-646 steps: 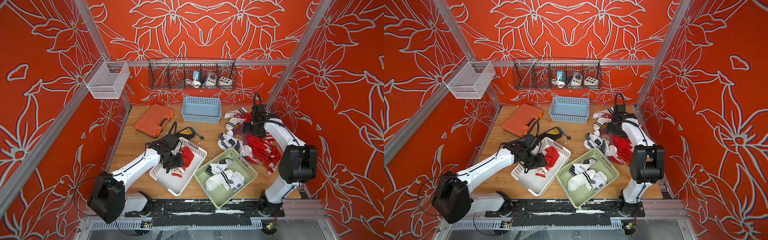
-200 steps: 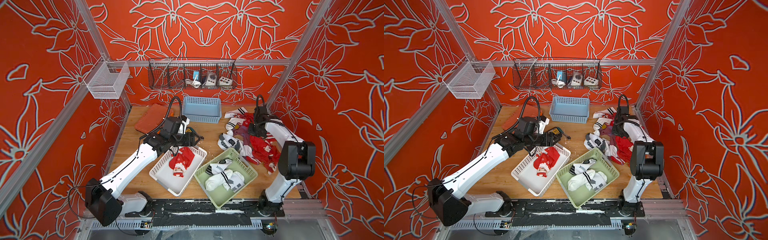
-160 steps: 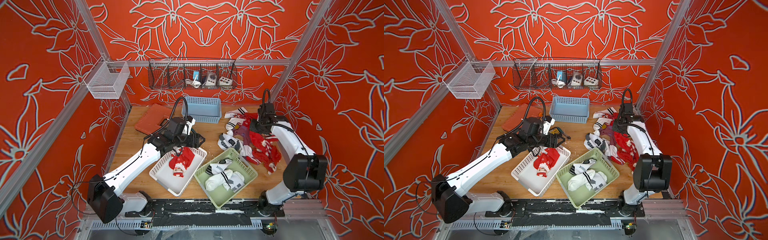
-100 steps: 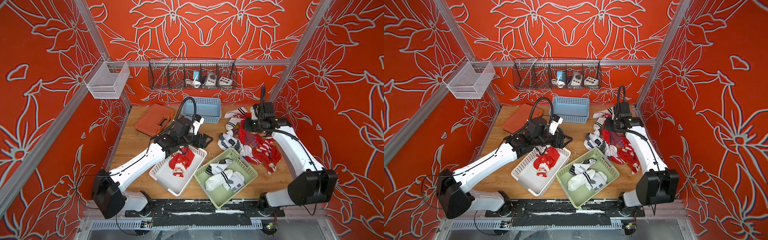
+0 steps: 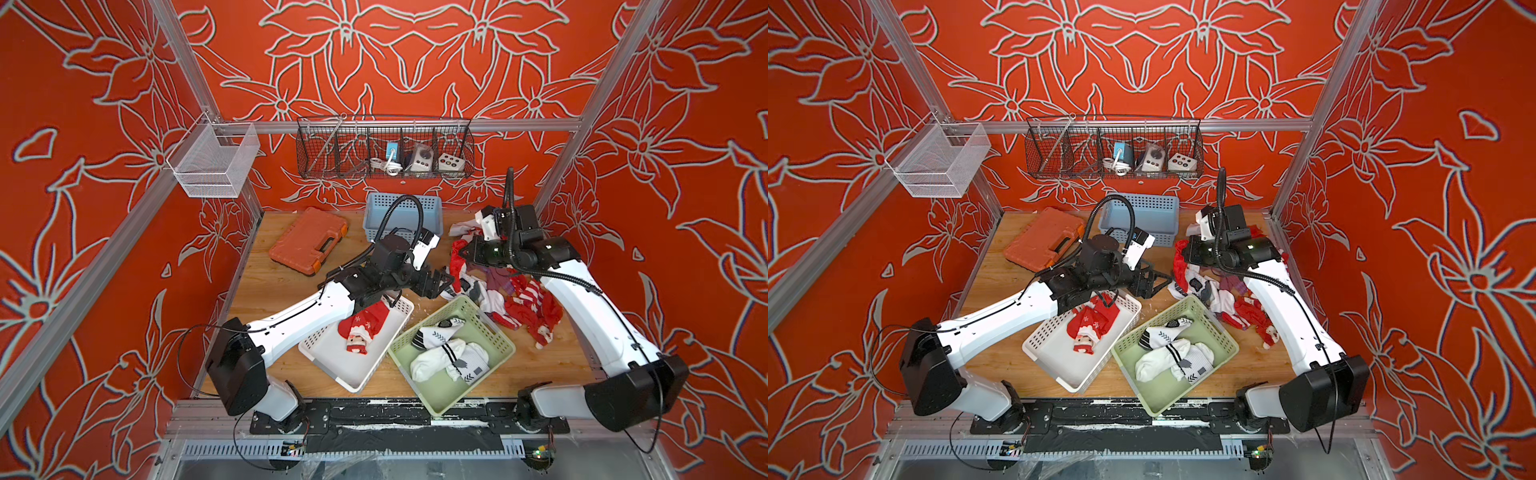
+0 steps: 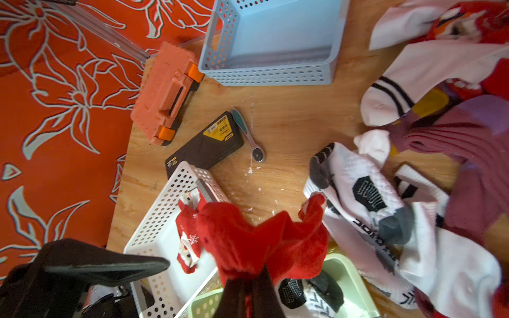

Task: Sort the socks into the basket by color
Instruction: Pick up the sock from the center of the board, then place the sock in the bin.

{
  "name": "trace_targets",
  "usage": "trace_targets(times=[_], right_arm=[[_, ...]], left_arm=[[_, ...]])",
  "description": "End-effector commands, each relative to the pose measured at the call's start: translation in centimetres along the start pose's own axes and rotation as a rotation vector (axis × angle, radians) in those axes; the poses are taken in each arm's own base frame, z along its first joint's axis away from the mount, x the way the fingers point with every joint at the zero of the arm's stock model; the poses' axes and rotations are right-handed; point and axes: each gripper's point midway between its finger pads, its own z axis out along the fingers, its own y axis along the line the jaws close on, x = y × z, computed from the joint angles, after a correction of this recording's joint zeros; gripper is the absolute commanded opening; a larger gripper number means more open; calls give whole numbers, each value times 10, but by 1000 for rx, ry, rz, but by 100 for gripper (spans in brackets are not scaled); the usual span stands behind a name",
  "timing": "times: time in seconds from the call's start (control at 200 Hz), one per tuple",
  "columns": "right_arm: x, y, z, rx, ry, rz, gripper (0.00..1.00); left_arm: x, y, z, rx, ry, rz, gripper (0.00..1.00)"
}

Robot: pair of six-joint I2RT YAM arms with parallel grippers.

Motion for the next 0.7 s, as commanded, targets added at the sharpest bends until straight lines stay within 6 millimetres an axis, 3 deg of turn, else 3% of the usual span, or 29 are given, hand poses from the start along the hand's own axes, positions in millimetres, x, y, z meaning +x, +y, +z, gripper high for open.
trace_targets(times=[0.0, 0.195, 0.31, 0.415, 0.61, 0.696], right_arm=[[-6, 29, -15, -96, -30, 2, 0], [-6, 44, -22, -165, -25, 1, 0], [-6, 53, -25, -208, -17, 2, 0], [-6, 57, -26, -227, -14, -2, 0], [-4, 57, -24, -232, 0, -10, 0], [-6, 57, -24, -226, -3, -19, 0]], left_arm=[[-15, -5, 10, 12, -35, 50, 83], [-20, -1, 23, -3, -40, 63, 81], [-20, -1, 30, 3, -28, 69, 74], [-24, 0, 35, 1, -25, 71, 57], [-29, -1, 32, -9, -34, 82, 2], [-30, 0, 28, -22, -29, 84, 0]])
